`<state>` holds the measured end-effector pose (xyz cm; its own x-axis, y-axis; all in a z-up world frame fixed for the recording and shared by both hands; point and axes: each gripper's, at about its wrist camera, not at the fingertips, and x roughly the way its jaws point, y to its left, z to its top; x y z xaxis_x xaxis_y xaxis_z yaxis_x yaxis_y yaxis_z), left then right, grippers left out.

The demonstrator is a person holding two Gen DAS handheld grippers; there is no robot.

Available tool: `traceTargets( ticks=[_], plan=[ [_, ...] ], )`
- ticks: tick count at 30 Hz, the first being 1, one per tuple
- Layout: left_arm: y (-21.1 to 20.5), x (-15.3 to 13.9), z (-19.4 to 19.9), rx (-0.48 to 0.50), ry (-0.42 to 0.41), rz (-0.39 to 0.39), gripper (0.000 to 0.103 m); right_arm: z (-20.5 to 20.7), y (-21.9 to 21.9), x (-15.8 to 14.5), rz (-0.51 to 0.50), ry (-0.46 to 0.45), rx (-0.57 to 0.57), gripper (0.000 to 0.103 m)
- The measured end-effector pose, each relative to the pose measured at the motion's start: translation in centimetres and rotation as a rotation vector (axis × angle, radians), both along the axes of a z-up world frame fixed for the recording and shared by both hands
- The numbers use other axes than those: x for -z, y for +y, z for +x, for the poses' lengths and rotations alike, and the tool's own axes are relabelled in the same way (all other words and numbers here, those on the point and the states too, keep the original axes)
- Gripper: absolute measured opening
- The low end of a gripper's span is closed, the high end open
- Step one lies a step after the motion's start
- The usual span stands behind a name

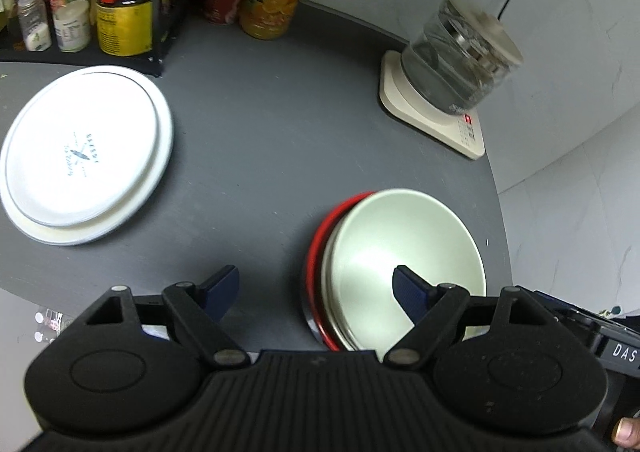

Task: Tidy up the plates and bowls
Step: 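Move both grippers to the rim of the red bowl holding nested bowls, then close both grippers on the rim of the nested bowl stack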

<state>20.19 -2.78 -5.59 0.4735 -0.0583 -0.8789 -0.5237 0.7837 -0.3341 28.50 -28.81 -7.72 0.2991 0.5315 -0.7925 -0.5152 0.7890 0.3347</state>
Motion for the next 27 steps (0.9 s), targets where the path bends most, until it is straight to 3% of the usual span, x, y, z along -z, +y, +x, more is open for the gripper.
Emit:
traceTargets(
  ticks=[21,27],
  plan=[
    [-3.6,4.0,1.8,0.049,0.074,0.05,0.075,0.8,-1.0,5.2,-0.011,0.091,0.047,0.102],
    [-4.0,4.9,2.2,0.054,0.106,0.053,0.062,1.1,-0.3,7.0,-0.027,0.138,0.04,0.083]
  ],
)
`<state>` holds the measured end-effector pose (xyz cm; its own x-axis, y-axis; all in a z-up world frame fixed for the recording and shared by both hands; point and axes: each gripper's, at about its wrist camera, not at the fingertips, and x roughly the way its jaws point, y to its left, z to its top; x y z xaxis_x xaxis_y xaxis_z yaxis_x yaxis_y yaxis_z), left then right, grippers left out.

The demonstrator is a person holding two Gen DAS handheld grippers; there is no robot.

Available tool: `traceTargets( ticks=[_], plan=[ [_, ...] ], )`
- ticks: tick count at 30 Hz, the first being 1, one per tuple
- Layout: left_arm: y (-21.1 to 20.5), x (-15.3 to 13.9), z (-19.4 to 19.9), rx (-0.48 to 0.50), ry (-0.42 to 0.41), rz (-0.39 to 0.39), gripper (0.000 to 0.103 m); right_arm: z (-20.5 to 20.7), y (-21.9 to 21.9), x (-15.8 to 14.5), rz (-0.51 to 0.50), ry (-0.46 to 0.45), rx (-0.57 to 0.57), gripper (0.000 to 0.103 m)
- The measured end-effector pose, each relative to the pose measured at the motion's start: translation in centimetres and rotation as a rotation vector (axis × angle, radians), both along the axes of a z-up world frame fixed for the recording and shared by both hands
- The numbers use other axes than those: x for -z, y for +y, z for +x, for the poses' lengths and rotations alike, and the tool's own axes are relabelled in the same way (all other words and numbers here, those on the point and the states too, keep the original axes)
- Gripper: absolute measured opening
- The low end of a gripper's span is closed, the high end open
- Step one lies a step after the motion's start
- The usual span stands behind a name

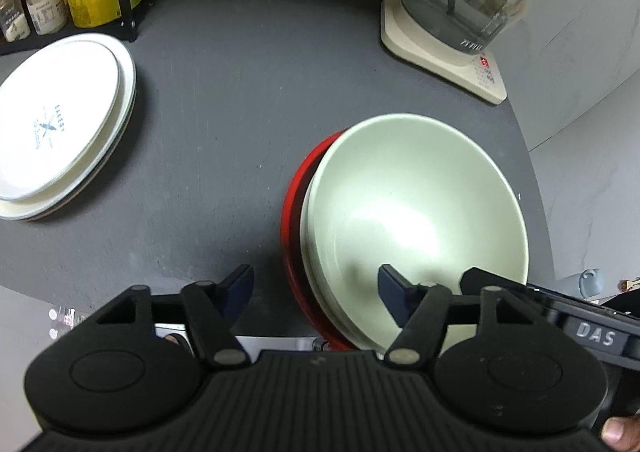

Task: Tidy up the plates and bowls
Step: 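Close both grippers on the rim of the nested bowl stack, then lift the bowl stack with both grippers and carry it over the plate stack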

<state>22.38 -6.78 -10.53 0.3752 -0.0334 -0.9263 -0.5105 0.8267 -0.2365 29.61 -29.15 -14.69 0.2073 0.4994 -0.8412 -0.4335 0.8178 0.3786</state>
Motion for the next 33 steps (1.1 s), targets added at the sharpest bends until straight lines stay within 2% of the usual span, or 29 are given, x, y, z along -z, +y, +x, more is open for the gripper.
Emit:
traceTargets(
  ticks=[6,14,22,30,33],
  plan=[
    [0.3,1.1,0.6,-0.018,0.035,-0.014,0.044,0.1,0.8,0.9,-0.019,0.024,-0.016,0.068],
    [0.1,2.4,1.8,-0.011,0.072,-0.01,0.03,0.6,1.9,1.7,-0.066,0.036,-0.043,0.051],
    [0.4,2.7,2.0,-0.015,0.077,-0.021,0.03,1.1,2.8,2.7,-0.131,0.045,-0.062,0.045],
    [0.6,2.8,2.1,-0.017,0.073,-0.028,0.03,1.3,3.2,2.8,-0.133,0.043,-0.065,0.045],
    [0.8,2.8,2.0,-0.015,0.064,-0.033,0.029,1.3,2.9,2.7,-0.114,0.044,-0.056,0.041]
  ],
)
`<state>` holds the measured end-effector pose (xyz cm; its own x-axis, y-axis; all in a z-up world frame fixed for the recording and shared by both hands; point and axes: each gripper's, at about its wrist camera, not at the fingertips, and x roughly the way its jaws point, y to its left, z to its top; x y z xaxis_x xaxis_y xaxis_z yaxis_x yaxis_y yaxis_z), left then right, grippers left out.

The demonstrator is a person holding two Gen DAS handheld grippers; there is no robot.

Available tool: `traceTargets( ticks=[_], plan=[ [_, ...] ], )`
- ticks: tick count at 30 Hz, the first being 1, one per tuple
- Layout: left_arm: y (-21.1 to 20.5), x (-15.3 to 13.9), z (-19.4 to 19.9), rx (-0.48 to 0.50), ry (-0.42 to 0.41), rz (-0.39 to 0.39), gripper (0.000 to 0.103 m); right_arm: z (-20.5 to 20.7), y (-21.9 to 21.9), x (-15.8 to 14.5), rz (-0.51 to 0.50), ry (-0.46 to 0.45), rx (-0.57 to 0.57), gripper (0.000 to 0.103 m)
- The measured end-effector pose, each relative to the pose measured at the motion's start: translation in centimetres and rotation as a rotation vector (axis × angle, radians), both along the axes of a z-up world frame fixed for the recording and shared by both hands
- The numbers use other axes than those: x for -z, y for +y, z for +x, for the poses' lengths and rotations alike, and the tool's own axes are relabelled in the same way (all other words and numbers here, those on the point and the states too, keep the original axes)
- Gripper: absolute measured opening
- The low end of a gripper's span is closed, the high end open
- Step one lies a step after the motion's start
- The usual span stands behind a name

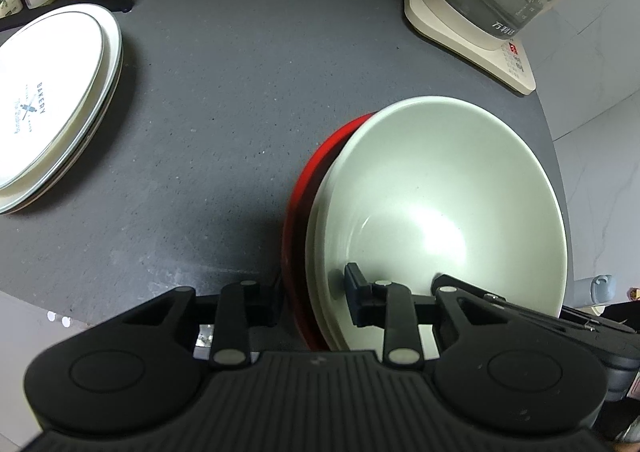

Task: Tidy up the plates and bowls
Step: 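Lift the bowl stack with both grippers and carry it over the plate stack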

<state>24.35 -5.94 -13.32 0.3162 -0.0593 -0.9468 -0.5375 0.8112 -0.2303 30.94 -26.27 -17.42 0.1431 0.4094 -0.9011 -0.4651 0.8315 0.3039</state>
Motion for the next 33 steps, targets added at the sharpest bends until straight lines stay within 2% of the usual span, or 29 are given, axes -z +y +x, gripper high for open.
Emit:
traceTargets(
  ticks=[4,14,19,28,33],
  plan=[
    [0.7,0.0,-0.3,-0.006,-0.011,-0.028,0.027,0.4,-0.7,0.0,0.031,0.034,0.036,0.034],
    [2.7,-1.2,-1.3,-0.015,-0.071,-0.057,0.025,0.0,0.9,-1.4,0.048,-0.002,0.037,0.032],
    [4.9,-2.1,-2.1,-0.045,-0.098,-0.066,0.025,0.1,3.1,-2.6,0.061,-0.023,0.009,0.032],
    [10.7,-3.7,-4.8,-0.158,-0.153,-0.113,0.025,-0.5,8.4,-4.8,0.108,-0.05,-0.061,0.032],
    [13.5,-4.4,-6.3,-0.201,-0.167,-0.102,0.025,-1.1,11.4,-5.2,0.122,-0.042,-0.099,0.032]
  ],
)
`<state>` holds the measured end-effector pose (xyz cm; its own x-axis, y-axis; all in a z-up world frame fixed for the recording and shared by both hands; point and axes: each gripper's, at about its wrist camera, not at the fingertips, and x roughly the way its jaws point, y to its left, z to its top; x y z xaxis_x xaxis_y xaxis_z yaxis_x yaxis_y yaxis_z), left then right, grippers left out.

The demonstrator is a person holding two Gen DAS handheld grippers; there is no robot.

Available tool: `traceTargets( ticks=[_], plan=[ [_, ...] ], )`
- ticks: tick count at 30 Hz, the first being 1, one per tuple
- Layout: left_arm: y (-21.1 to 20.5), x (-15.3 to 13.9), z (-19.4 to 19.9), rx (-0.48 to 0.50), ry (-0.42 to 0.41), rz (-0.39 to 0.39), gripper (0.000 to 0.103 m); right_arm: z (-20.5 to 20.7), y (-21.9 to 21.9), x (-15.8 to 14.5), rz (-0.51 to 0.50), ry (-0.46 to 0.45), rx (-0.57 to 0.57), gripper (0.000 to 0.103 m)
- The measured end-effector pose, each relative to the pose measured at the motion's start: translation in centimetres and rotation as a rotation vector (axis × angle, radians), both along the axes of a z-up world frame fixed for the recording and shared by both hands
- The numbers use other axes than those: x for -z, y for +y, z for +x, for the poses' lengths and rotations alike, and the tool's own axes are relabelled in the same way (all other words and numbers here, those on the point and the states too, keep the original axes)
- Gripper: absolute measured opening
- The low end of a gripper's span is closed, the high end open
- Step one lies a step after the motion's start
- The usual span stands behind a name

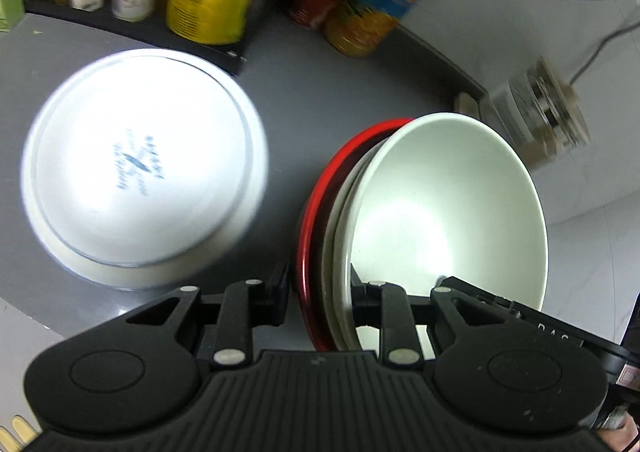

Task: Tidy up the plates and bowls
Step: 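Lift the bowl stack with both grippers and carry it over the plate stack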

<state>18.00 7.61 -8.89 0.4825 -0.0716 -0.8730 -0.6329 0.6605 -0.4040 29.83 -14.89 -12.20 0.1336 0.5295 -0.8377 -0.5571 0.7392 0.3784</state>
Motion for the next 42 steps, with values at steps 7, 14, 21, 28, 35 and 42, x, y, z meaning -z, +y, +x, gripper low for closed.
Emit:
traceTargets(
  ticks=[7,14,21,28,35,42],
  plan=[
    [3.4,-0.6,-1.9,-0.049,0.005,0.005,0.025,-1.4,3.9,-0.6,0.004,-0.001,-0.056,0.032],
    [6.7,-1.3,-3.6,-0.092,0.019,0.008,0.025,-2.3,7.3,-0.9,-0.002,0.009,-0.1,0.032],
    [10.2,-1.4,-4.3,-0.117,0.027,0.005,0.025,-3.0,10.1,-0.8,-0.005,0.022,-0.119,0.032],
    [13.0,-0.9,-4.8,-0.125,0.033,-0.001,0.025,-3.4,12.7,-0.5,-0.021,0.034,-0.129,0.032],
    [15.5,0.0,-5.1,-0.117,0.05,-0.015,0.025,-3.9,14.7,0.2,-0.043,0.052,-0.122,0.032],
    [17.5,0.8,-5.5,-0.105,0.068,-0.021,0.025,-4.9,16.5,1.1,-0.067,0.068,-0.117,0.032]
  ],
)
